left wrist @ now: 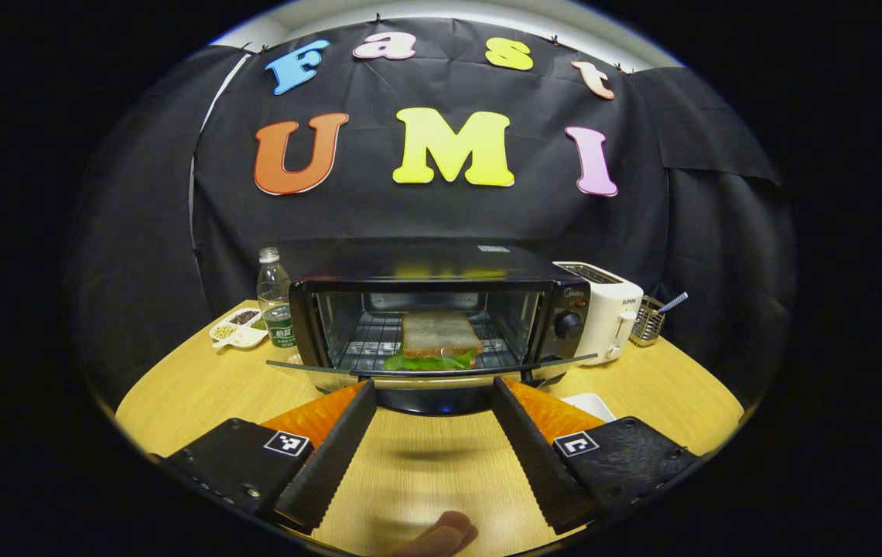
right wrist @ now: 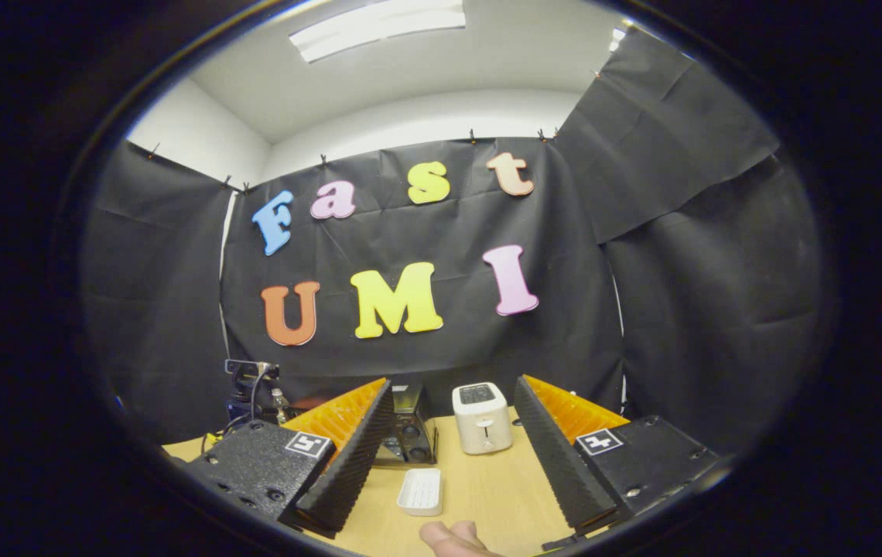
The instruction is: Open the electric oven with the left hand, put the food in, and close the electric oven.
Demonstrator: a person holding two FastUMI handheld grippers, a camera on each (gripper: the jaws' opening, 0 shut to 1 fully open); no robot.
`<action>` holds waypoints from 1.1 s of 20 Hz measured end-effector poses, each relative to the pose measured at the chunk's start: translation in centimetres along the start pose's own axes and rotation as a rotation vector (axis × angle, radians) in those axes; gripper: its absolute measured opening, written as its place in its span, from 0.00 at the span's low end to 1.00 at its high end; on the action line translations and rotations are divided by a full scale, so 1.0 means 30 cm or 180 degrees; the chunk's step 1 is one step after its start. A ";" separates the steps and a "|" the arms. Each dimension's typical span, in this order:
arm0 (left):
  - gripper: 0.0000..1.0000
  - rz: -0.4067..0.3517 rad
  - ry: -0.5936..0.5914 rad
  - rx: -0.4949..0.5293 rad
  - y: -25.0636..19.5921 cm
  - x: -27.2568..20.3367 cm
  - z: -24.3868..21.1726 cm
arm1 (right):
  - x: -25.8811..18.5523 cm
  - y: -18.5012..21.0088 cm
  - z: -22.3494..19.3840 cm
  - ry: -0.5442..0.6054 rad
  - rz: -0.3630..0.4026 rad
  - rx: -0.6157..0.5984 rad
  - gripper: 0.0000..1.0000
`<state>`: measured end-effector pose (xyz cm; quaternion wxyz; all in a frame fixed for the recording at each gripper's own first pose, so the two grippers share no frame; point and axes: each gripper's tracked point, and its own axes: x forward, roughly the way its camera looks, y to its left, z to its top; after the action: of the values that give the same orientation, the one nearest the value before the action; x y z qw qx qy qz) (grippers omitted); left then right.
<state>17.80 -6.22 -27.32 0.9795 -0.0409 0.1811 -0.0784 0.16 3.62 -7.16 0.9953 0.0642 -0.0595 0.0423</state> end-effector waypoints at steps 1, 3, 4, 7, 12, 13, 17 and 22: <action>0.99 -0.0020 -0.0045 -0.0001 0.000 0.012 0.020 | -0.006 -0.007 0.000 0.0003 -0.0015 0.0001 0.89; 0.96 -0.0018 0.0040 -0.0032 0.008 0.047 0.020 | -0.021 -0.033 -0.005 0.0018 -0.0072 -0.0004 0.89; 0.99 -0.0004 0.0088 -0.0032 0.012 0.075 0.012 | -0.033 -0.043 -0.007 0.0033 -0.0097 -0.0024 0.89; 0.98 0.0157 0.0000 0.0066 0.064 0.134 0.050 | -0.072 -0.071 0.002 0.0051 -0.0132 -0.0088 0.89; 0.97 0.0134 -0.0143 -0.0009 0.044 0.046 0.100 | -0.140 -0.090 0.030 0.0005 -0.0196 -0.0134 0.89; 0.96 0.0116 -0.0204 -0.0011 0.034 0.006 0.122 | -0.153 -0.089 0.036 -0.0009 -0.0197 -0.0139 0.89; 0.96 0.0147 -0.0503 0.0035 0.002 -0.218 0.234 | -0.210 -0.071 0.061 -0.0048 -0.0171 -0.0127 0.89; 0.96 0.0282 -0.0881 0.0122 -0.042 -0.515 0.357 | -0.275 -0.107 0.106 -0.0059 -0.0298 -0.0156 0.89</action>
<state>7.25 -4.31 -11.83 0.9982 -0.0246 0.0444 -0.0321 -8.06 -0.62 -5.44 0.9968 0.0430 -0.0666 -0.0064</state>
